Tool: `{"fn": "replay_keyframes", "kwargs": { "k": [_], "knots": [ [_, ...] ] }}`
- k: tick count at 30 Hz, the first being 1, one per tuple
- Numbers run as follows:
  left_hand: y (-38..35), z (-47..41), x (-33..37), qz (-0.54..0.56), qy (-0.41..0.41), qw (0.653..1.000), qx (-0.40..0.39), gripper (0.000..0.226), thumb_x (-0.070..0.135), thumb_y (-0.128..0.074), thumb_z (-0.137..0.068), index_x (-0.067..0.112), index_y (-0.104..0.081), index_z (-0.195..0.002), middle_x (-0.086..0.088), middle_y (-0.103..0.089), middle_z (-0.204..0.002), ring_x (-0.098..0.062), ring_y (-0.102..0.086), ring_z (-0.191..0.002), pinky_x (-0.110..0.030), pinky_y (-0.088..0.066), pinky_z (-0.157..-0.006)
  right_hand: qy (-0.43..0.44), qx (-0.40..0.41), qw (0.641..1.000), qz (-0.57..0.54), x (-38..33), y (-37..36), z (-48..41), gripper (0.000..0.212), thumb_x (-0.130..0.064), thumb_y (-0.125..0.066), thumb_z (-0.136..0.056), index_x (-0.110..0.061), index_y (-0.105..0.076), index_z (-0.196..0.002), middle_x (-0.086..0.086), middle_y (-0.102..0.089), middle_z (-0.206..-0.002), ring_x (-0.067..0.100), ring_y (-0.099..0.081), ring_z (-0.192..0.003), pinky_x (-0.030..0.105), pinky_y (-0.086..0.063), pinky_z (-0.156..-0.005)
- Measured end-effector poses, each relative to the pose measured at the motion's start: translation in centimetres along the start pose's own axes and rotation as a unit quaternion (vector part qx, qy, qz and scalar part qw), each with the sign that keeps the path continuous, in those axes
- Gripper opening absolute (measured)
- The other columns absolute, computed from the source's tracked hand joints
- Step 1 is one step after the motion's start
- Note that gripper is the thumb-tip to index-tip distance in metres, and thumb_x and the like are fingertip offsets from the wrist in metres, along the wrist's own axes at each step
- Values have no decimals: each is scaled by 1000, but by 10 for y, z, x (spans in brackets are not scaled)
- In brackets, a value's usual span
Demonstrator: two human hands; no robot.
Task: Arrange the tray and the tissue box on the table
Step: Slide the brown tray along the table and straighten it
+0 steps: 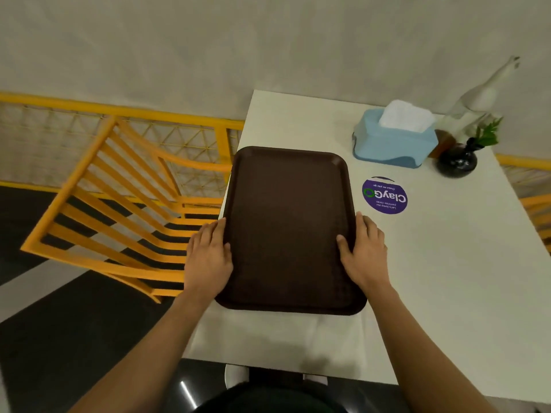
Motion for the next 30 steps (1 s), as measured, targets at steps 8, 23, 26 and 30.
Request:
{"fn": "replay_keyframes", "kwargs": {
  "k": [8, 23, 26, 30],
  "knots": [
    [-6, 0, -8, 21, -40, 998, -31, 55, 30, -34, -107, 16, -23, -159, -4, -34, -161, -21, -23, -151, -46, -13, -124, -14, -18, 999, 42, 3, -6, 30, 73, -50, -40, -103, -13, -17, -161, 12, -29, -164, 34, -26, -149, 55, -20, -121],
    [-13, 19, -4, 10, -56, 998, -17, 54, 26, -34, -107, 14, -24, -158, -7, -33, -162, -22, -19, -152, -43, -13, -124, -26, -44, 998, 43, 23, -7, 56, 76, -60, -31, -102, -22, -5, -162, 4, -21, -167, 32, -11, -154, 60, -4, -121],
    [-13, 21, -2, 6, -61, 998, -19, 55, 28, -32, -107, 15, -21, -159, -6, -30, -163, -21, -16, -153, -41, -10, -124, -29, -42, 998, 42, 27, -5, 59, 76, -61, -29, -102, -23, -4, -162, 4, -20, -168, 33, -11, -154, 60, -4, -121],
    [-15, 23, -1, 5, -61, 998, -23, 56, 29, -31, -107, 16, -19, -160, -5, -27, -164, -20, -12, -154, -39, -7, -124, -34, -36, 998, 47, 29, -5, 62, 76, -63, -30, -101, -24, -5, -162, 4, -21, -167, 33, -12, -154, 60, -4, -120]
  ]
}}
Point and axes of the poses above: each hand's wrist, its own z-axis away from the middle knuckle, its own y-axis out of the back of the hand, x = y × z, the point moved 4 cm from there along -z, towards the middle knuckle
